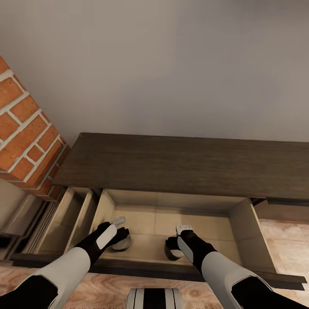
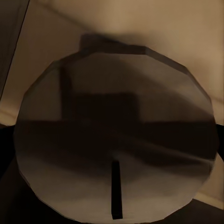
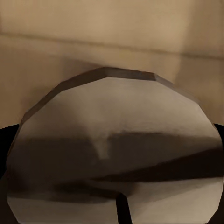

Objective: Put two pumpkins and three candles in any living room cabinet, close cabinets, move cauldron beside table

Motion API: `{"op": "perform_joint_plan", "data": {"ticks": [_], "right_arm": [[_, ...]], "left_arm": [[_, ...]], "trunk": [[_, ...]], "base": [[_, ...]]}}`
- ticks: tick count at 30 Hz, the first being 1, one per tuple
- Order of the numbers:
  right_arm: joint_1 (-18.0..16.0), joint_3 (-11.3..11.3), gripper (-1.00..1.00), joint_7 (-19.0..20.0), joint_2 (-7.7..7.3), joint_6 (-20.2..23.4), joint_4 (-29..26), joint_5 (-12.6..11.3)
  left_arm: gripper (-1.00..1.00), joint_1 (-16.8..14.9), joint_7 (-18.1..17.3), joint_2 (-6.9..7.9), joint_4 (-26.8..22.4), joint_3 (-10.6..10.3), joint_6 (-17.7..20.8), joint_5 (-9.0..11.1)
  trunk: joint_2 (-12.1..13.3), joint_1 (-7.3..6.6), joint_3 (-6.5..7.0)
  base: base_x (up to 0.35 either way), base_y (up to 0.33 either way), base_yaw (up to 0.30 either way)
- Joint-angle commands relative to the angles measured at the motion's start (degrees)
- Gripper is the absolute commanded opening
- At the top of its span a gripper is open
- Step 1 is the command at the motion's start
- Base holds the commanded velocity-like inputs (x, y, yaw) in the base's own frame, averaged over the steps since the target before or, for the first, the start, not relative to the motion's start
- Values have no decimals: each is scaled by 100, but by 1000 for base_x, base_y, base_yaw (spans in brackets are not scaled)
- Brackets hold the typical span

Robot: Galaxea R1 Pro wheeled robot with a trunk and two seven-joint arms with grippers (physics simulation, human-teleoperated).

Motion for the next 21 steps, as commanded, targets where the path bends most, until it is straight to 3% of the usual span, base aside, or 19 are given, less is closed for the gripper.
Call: {"op": "perform_joint_plan", "data": {"ticks": [1, 11, 16, 17, 21], "right_arm": [[4, -23, -100, -1, 0, -6, 144, -74], [4, -29, -100, 15, 0, -34, 136, -65], [4, -29, -100, 10, 0, -268, 142, -65], [4, -27, -100, 9, 0, -300, 143, -65], [4, -23, -100, 8, 0, -321, 144, -72]], "left_arm": [[-100, 0, -3, 0, -2, 0, -2, 2], [-100, 0, -12, 0, -2, 0, -2, 2], [-100, 0, -12, 10, -2, 8, -2, 2], [100, 0, -10, 8, -2, 9, -2, 2], [100, 0, -4, 8, -2, 8, 6, 2]], "trunk": [[0, 1, -10], [0, 1, -78], [0, 1, -79], [0, 1, -79], [0, 1, -79]], "base": [[0, 0, 0], [0, 0, 2], [0, 0, 0], [0, 0, 0], [0, 0, 0]]}}
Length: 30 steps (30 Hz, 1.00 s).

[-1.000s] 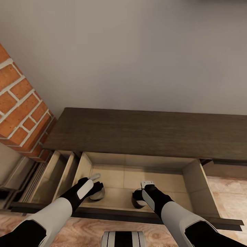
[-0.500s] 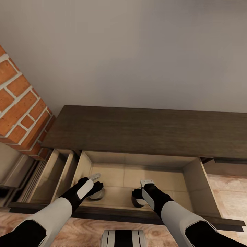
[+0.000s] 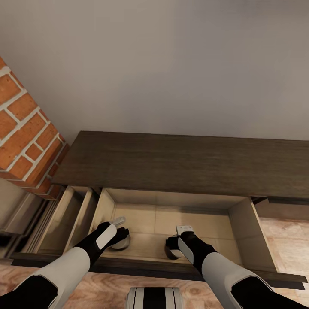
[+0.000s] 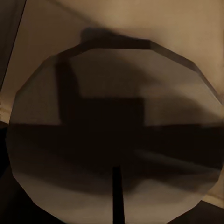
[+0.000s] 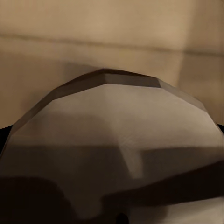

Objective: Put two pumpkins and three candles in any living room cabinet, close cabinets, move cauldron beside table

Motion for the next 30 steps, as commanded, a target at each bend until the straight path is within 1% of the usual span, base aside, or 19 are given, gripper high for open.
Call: {"op": "perform_joint_plan", "data": {"ticks": [1, 22, 25, 26, 30], "right_arm": [[5, -14, -100, -19, 0, 0, 11, -5], [5, -11, -100, -34, 0, -14, 36, 3], [5, -5, -100, -60, 0, -175, 60, -6], [6, -4, 100, -87, 0, -257, 66, -13], [13, 1, 100, -328, 0, -377, 72, -12]], "left_arm": [[100, 0, -1, 1, -2, 2, 6, -10], [100, -5, 8, -7, -55, 2, 15, -18], [100, -7, 8, -7, -54, 2, 15, -18], [100, -8, 8, -7, -54, 1, 15, -16], [100, -6, 8, 1, -54, 2, 15, -19]], "trunk": [[0, 1, -1], [0, 1, -1], [0, 1, -1], [0, 1, -1], [0, 1, -1]], "base": [[0, 0, 0], [0, 0, 0], [0, 0, 0], [0, 0, 0], [0, 0, 0]]}}
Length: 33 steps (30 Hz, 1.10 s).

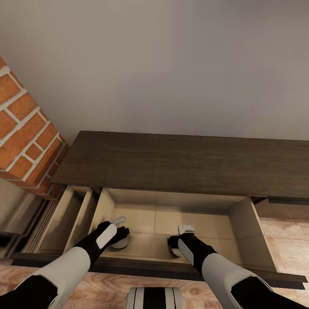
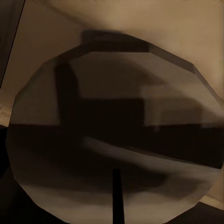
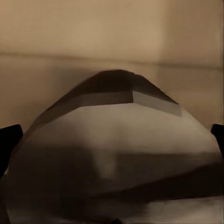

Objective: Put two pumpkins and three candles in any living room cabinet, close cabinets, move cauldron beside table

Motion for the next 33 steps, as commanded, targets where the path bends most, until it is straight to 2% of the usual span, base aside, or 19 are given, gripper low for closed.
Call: {"op": "perform_joint_plan", "data": {"ticks": [1, 14, 21, 33], "right_arm": [[-1, 2, 100, -14, 0, -4, -1, 2], [11, 10, 100, -26, 0, -85, 3, 6], [27, 30, 100, -26, 0, -636, 368, 13], [27, 32, 100, -26, 0, -679, 422, 15]], "left_arm": [[100, 1, -2, 0, 0, 0, 2, -4], [100, -1, -2, 1, 0, 0, 2, -2], [100, 0, -2, 1, 0, 0, 2, 0], [100, -2, -2, 1, 0, 0, 3, 0]], "trunk": [[0, 0, 0], [0, 0, 0], [0, 0, 0], [0, 0, 0]], "base": [[0, 0, 0], [0, 0, 0], [0, 0, 0], [0, 0, 0]]}}
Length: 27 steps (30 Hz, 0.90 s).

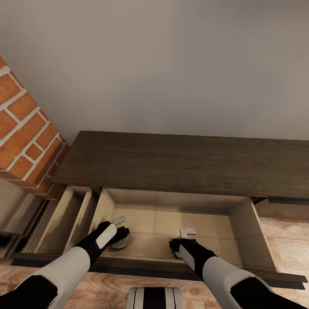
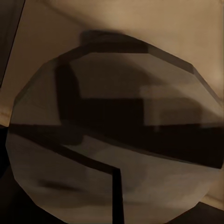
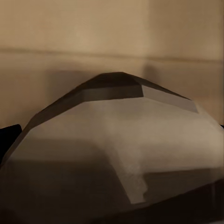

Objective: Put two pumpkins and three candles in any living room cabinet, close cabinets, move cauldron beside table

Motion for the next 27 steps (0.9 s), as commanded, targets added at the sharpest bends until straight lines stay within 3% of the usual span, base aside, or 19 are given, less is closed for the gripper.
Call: {"op": "perform_joint_plan", "data": {"ticks": [1, 14, 27], "right_arm": [[0, 0, 100, 0, 0, 0, 0, 0], [-4, 0, 100, 0, 0, -9, -9, 9], [-8, 0, 100, 17, 0, -9, -17, 0]], "left_arm": [[100, 1, -1, 0, 0, 0, 3, -2], [100, 2, 10, 0, -84, 0, 13, 1], [100, -1, 40, -12, -79, 1, 86, 1]], "trunk": [[0, 0, 0], [0, 0, 0], [361, -198, 162]], "base": [[0, 0, 0], [0, 0, 0], [0, 0, 0]]}}
